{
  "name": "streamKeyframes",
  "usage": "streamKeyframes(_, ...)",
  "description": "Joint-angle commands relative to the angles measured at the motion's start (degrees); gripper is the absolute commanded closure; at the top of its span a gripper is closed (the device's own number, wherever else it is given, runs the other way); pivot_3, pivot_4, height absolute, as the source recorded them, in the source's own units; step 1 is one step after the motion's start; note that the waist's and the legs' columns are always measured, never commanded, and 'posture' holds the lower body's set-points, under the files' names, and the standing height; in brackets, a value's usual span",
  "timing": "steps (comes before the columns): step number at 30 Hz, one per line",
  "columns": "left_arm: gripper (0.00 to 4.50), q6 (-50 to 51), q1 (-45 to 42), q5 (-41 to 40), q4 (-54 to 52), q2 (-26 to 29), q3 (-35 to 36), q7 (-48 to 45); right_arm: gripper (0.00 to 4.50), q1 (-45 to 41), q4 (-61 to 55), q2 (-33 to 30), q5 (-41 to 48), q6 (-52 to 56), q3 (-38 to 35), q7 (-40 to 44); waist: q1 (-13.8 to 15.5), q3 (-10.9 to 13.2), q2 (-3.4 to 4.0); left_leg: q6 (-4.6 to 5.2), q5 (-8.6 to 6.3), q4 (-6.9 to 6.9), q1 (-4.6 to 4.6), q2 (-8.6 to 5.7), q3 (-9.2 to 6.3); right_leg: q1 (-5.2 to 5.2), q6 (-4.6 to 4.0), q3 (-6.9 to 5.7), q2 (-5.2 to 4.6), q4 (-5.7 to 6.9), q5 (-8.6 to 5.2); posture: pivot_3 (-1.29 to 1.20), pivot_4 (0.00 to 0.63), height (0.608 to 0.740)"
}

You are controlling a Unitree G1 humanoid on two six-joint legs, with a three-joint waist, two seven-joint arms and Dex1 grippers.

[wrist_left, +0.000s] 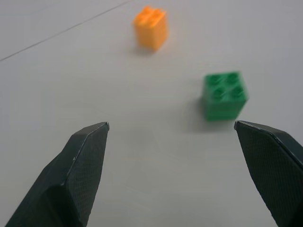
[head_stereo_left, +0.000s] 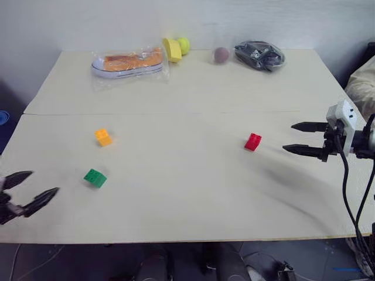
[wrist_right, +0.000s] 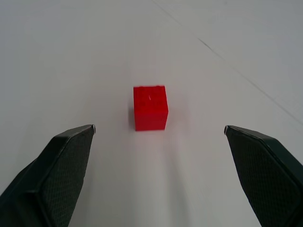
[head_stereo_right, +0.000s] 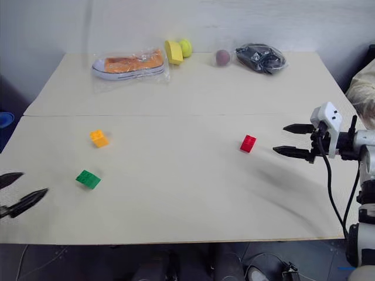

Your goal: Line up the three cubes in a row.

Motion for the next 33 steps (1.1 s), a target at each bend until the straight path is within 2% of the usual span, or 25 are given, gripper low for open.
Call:
streamKeyframes(1, 0.03, 5.32, -3.87, -6.34, -7.41, 3.54, -2.67, -1.0, 0.0, -3.84, -1.6, 1.43, -0.45, 0.29, 2.17, 1.59, -0.03, 0.01, 0.01, -0.04, 0.0, 0.0, -0.01, 0.01, 0.0, -0.02, 0.0, 0.0, 0.01, 0.02, 0.0, 0.0, 0.15, 0.74)
streamKeyframes(6, 0.03, 12.54, -18.36, -16.49, -15.29, 9.43, -15.68, -2.88, 0.0, -10.6, 4.46, 6.41, -5.32, -2.88, 8.66, 3.56, -0.09, 0.02, 0.03, -0.05, 0.07, -0.01, -0.02, -0.02, 0.03, -0.02, 0.0, 0.02, 0.03, 0.02, 0.0, 0.0, 0.15, 0.74)
streamKeyframes(11, 0.03, 16.71, -34.25, -21.21, -16.4, 10.61, -26.66, -2.76, 0.0, -15.95, 15.36, 10.62, -9.98, -8.77, 11.35, 0.35, -0.01, 0.07, 0.11, -0.09, 0.21, -0.02, -0.08, -0.02, 0.04, -0.02, 0.01, 0.01, 0.18, 0.13, 0.0, 0.0, 0.15, 0.74)
streamKeyframes(16, 0.03, 18.48, -43.34, -22.35, -16.22, 9.68, -32.46, -2.94, 0.0, -18.6, 23.29, 12.94, -13.97, -12.86, 12.67, -2.34, -0.03, 0.07, 0.11, -0.08, 0.23, 0.0, -0.12, 0.0, 0.05, -0.01, 0.07, 0.06, 0.35, 0.08, 0.04, 0.0, 0.15, 0.74)
streamKeyframes(20, 0.03, 19.78, -47.58, -24.07, -15.7, 8.27, -34.07, -2.43, 0.0, -19.47, 27.54, 14.31, -16.06, -13.98, 12.81, -4.04, -0.09, 0.07, 0.11, -0.15, 0.27, 0.02, -0.12, 0.07, 0.05, -0.01, 0.07, 0.13, 0.51, 0.08, 0.04, 0.0, 0.15, 0.74)
streamKeyframes(23, 0.0, 19.86, -48.96, -23.48, -15.46, 8.07, -35.03, -2.76, 0.62, -19.64, 29.88, 15.13, -17.56, -14.91, 12.76, -5.86, -0.13, 0.07, 0.11, -0.21, 0.3, 0.06, -0.09, 0.11, 0.05, 0.0, 0.07, 0.22, 0.59, 0.13, 0.04, 0.0, 0.15, 0.74)
streamKeyframes(29, 0.0, 19.56, -50.05, -22.9, -14.91, 8.13, -35.89, -3.5, 2.79, -18.5, 30.1, 15.17, -17.44, -16.75, 11.85, -4.38, -0.02, 0.08, 0.11, -0.25, 0.33, 0.1, -0.09, 0.12, 0.02, 0.0, 0.07, 0.27, 0.62, 0.16, 0.04, 0.0, 0.15, 0.74)
streamKeyframes(30, 0.0, 19.49, -50.15, -22.72, -14.8, 8.12, -36.06, -3.67, 3.03, -17.87, 29.29, 14.92, -17.12, -17.36, 11.8, -3.07, -0.01, 0.08, 0.11, -0.25, 0.33, 0.1, -0.1, 0.12, 0.02, 0.0, 0.07, 0.28, 0.63, 0.17, 0.04, 0.0, 0.15, 0.74)
streamKeyframes(33, 0.0, 19.26, -49.85, -22.15, -14.9, 8.19, -36.61, -4.39, 2.99, -14.94, 22.09, 14.49, -14.08, -16.08, 11.38, 3.88, 0.02, 0.08, 0.11, -0.25, 0.33, 0.1, -0.1, 0.12, 0.01, 0.0, 0.07, 0.28, 0.65, 0.17, 0.04, 0.0, 0.15, 0.74)
